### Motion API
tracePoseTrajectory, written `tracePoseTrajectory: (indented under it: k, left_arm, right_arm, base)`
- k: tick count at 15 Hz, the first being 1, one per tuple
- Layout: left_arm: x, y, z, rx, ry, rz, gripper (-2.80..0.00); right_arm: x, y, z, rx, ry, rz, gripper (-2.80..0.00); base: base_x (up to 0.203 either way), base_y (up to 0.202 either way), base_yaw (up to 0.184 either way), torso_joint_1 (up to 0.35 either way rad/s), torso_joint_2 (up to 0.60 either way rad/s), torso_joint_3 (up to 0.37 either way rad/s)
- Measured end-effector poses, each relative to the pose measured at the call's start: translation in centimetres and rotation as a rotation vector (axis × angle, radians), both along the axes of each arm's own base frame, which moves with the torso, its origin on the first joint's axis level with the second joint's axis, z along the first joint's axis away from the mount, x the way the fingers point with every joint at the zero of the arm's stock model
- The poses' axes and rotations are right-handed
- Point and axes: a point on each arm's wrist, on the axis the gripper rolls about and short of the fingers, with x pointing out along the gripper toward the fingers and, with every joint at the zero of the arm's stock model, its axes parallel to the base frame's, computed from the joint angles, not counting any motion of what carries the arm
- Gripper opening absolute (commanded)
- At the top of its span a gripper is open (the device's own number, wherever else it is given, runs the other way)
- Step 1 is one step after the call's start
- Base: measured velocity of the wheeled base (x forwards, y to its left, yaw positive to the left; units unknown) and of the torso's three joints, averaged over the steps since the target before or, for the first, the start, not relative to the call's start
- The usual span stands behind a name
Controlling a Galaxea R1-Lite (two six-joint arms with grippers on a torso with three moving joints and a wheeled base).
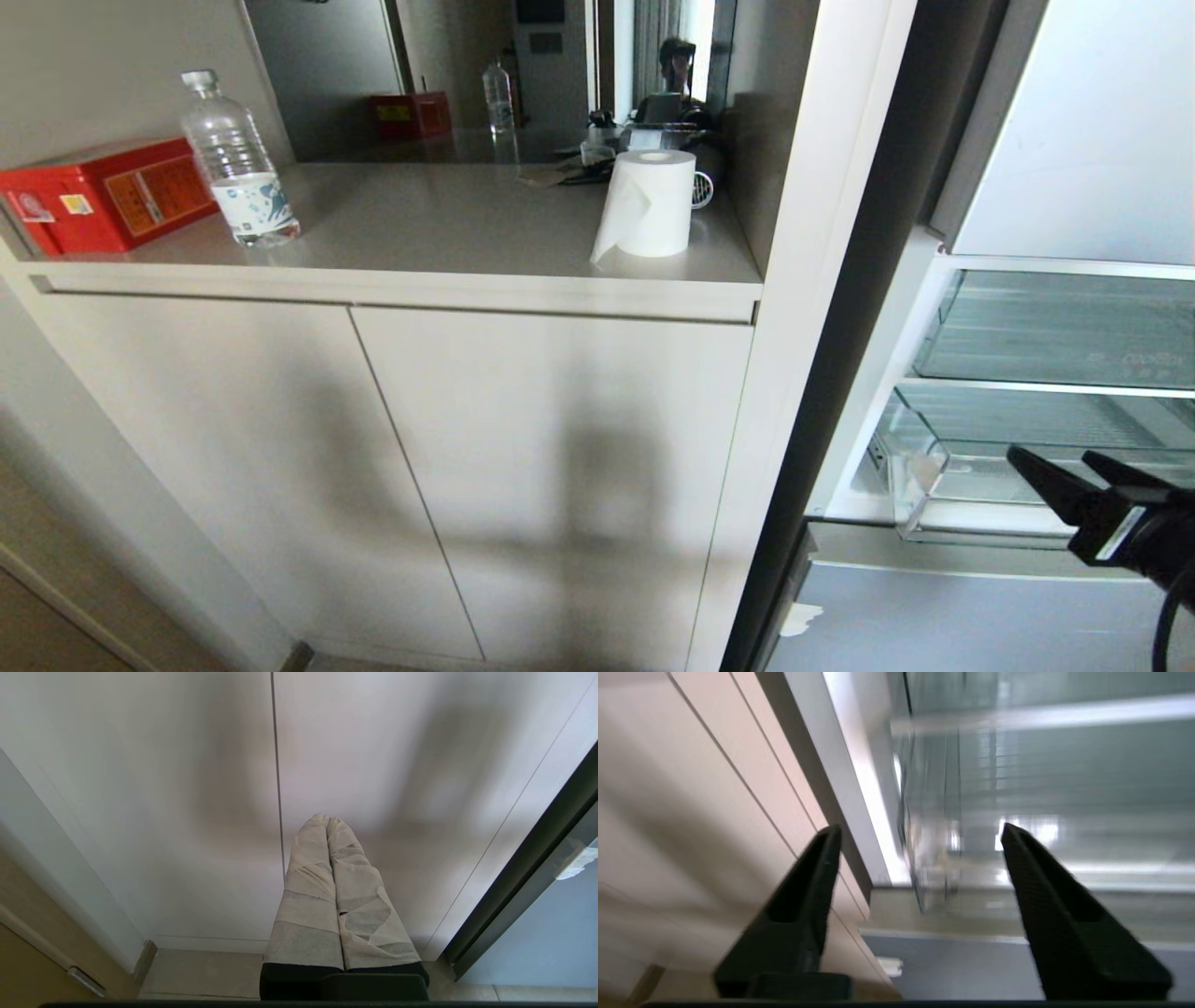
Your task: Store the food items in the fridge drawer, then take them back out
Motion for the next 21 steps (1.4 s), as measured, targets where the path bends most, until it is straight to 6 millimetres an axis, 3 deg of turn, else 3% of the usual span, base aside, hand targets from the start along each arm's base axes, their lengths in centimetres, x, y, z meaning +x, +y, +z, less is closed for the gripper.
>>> tracePoseTrajectory:
  k: [3, 5, 8, 12, 21]
  left_arm:
    - [0.0, 0.0, 0.0, 0.0, 0.0, 0.0, -2.8]
    - [0.0, 0.0, 0.0, 0.0, 0.0, 0.0, -2.8]
    - [0.0, 0.0, 0.0, 0.0, 0.0, -0.001, -2.8]
    - [0.0, 0.0, 0.0, 0.0, 0.0, 0.0, -2.8]
    - [0.0, 0.0, 0.0, 0.0, 0.0, -0.001, -2.8]
  right_arm:
    - [0.2, -0.2, 4.9, -0.015, 0.08, -0.016, 0.0]
    - [0.4, -0.6, 6.3, -0.06, 0.214, -0.045, 0.0]
    - [1.6, -1.7, 5.7, -0.093, 0.376, -0.105, 0.0]
    - [4.6, -3.0, 5.1, -0.076, 0.364, -0.176, 0.0]
    - [9.9, -4.4, 0.5, -0.056, 0.401, -0.207, 0.0]
  base:
    - [0.0, 0.0, 0.0, 0.0, 0.0, 0.0]
    - [0.0, 0.0, 0.0, 0.0, 0.0, 0.0]
    - [0.0, 0.0, 0.0, 0.0, 0.0, 0.0]
    - [0.0, 0.0, 0.0, 0.0, 0.0, 0.0]
    - [0.0, 0.0, 0.0, 0.0, 0.0, 0.0]
